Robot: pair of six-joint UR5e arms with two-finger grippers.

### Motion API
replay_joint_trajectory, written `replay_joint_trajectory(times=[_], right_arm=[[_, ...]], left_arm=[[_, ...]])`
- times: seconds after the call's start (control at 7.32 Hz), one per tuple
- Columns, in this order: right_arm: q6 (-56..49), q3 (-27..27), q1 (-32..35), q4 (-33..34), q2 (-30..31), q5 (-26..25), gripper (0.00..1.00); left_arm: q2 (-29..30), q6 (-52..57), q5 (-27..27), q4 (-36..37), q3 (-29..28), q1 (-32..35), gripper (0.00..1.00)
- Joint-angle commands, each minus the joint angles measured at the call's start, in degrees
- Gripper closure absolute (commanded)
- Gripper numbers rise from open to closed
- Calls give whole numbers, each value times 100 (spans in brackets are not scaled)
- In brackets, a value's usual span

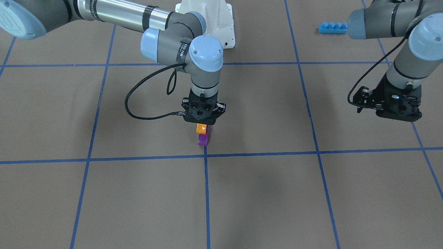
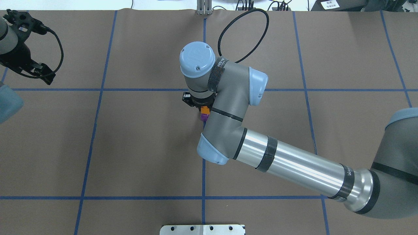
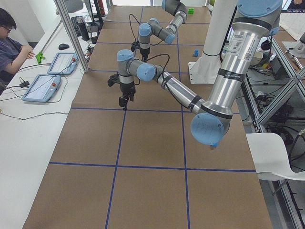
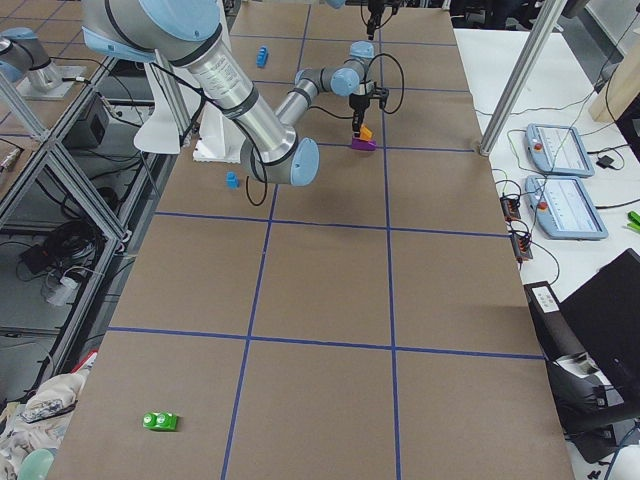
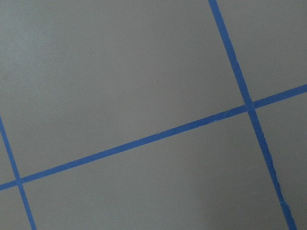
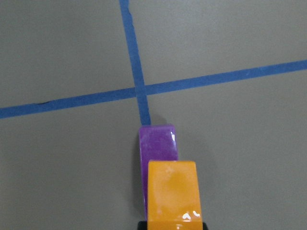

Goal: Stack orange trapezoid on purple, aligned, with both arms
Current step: 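Lower the orange block onto the purple block and align it with the right gripper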

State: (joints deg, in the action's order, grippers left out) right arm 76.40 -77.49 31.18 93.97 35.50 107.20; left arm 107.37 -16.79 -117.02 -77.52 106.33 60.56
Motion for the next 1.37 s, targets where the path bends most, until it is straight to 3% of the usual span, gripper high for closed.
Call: replay_joint_trajectory(times=[0.0,1.23], right_arm=[[15,-20,2,-1,-43,3,100],[24,93,2,-238,27,-6,100]], left_arm=[[4,0,4,-9,-16,-9,0],[4,-70,-5,-26,-34,-18,0]])
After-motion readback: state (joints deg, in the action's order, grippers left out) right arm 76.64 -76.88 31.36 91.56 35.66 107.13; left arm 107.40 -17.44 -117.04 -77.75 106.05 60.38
